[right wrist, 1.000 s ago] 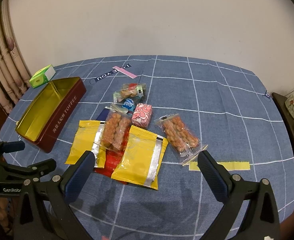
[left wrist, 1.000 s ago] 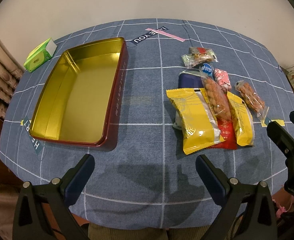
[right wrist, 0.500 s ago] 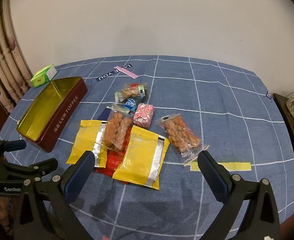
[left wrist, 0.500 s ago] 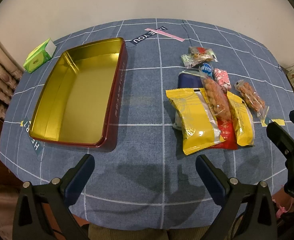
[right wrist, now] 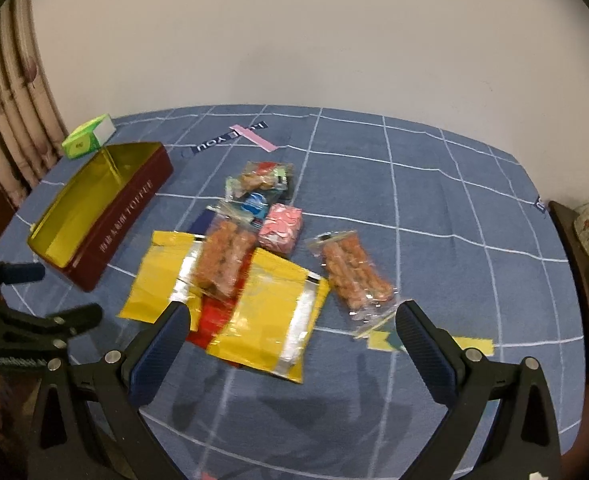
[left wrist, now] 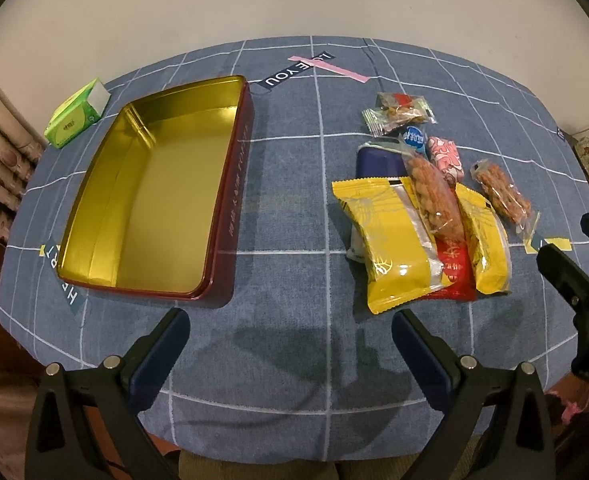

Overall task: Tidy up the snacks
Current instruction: 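Grasp the clear bag of nut bars with the right gripper and lift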

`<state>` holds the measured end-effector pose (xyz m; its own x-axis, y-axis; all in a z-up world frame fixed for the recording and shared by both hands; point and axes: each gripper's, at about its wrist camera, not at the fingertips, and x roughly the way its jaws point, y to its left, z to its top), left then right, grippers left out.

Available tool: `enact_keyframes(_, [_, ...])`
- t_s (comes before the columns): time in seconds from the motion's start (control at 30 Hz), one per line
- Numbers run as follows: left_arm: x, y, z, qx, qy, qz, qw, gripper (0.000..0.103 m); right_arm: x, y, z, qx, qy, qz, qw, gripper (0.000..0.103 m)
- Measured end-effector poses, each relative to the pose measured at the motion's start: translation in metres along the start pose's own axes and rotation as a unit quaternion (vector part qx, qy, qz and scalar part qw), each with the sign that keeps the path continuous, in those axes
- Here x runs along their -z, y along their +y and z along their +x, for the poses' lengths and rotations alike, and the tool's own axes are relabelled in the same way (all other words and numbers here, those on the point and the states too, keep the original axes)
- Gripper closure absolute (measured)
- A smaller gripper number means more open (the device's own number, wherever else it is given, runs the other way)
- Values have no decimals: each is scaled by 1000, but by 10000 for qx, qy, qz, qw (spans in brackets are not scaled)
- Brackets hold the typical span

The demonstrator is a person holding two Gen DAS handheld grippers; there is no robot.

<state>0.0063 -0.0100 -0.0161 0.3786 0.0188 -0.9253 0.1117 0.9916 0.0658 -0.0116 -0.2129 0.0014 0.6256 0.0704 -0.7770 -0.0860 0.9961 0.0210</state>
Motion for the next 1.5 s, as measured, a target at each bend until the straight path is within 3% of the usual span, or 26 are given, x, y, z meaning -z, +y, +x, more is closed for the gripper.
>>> enact_keyframes(0.13, [-1,-2,3,-7,32,26,10000,0,2,-17,8,84,144,-188,9997,2])
enact_keyframes(0.27, [-4,-6,4,-5,35,65,10000,0,-1,-35,19,116,226,-401,9989,16])
enact_keyframes(0.47, [-7,-11,7,14,58,115,9999,0,-11,-53,42,41,338,-547,9979,27])
enact_keyframes(0.63, [-9,-12,10,116,95,91,9998,0,-17,-55,69,30,462,-729,9963,29])
enact_keyframes(0.73, [-11,-12,11,206,92,53,9997,0,-22,-58,84,-52,560,-690,9960,39])
enact_keyframes(0.97, [-17,-19,16,353,123,118,9992,0,-25,-62,103,-260,622,-524,9963,40])
enact_keyframes(1.3, [-28,-34,22,612,139,157,9979,0,-22,-68,106,-648,604,-143,9960,55])
enact_keyframes(1.5, [-32,-40,29,649,186,190,9975,0,-15,-72,103,-722,588,38,9956,57])
